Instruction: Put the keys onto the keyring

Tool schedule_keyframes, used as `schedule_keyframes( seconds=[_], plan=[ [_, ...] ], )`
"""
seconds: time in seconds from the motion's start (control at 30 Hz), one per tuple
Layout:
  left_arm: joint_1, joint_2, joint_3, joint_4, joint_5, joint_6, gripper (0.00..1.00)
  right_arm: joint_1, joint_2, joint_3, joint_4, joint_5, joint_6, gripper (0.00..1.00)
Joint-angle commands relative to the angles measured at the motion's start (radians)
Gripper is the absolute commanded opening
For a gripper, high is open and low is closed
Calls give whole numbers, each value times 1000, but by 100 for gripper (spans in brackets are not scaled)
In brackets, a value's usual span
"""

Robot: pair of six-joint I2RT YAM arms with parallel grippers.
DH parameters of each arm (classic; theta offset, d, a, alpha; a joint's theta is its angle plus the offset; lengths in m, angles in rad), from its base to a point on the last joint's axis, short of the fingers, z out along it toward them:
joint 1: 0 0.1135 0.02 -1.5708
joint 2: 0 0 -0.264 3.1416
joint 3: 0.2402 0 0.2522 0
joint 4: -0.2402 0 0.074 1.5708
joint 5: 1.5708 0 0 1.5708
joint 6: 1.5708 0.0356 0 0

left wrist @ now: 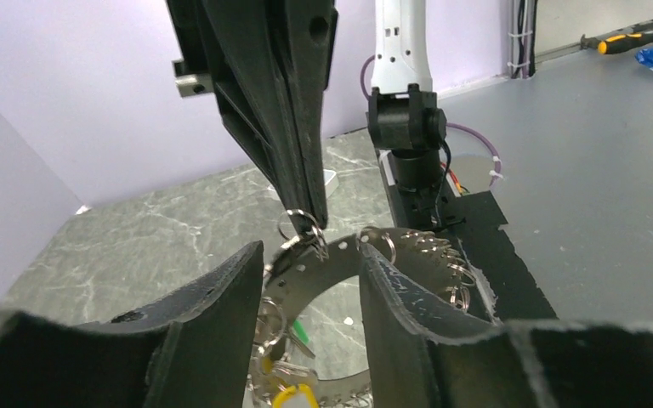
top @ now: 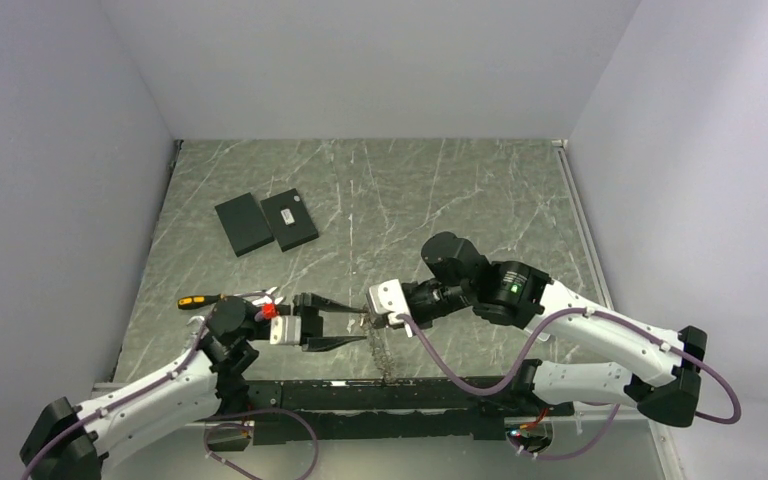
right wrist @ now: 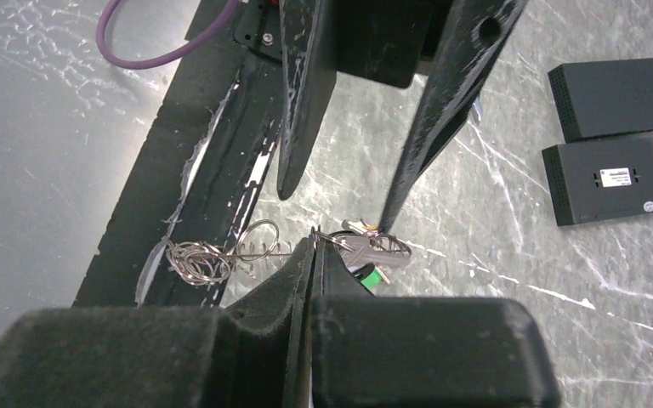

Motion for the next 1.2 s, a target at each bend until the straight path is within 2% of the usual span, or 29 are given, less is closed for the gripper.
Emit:
schedule_keyframes(
  seconds=[0.0, 0.07, 0.2, 0.43, 0.63, 0.83, 1.0, 1.17],
  plan=[
    [-5, -77, 97, -197, -45, 86, 52, 4, -39, 11, -4, 5, -47, 0],
    [-6, -109, 131, -291, -69, 125, 55, 4, -43, 17, -23, 13, -60, 0],
    [-7, -95, 223, -482, -99, 230, 55, 4, -52, 33, -71, 24, -114, 0],
    [-7, 112, 386, -609, 43, 392, 55, 4, -95, 4, -65, 9, -158, 0],
    [-6, 219, 563, -945, 131, 586, 56, 6, -145, -23, -53, 9, -164, 0],
    [-4, 277, 644, -1021, 202, 636, 57, 6, -180, -64, -19, -1, -155, 0],
    [-4, 393, 765, -1219, 275, 747, 51, 7, -203, -78, -10, 0, -149, 0],
    [-4, 442, 789, -1196, 344, 741, 51, 10, -219, -94, 4, 5, -143, 0]
  ],
)
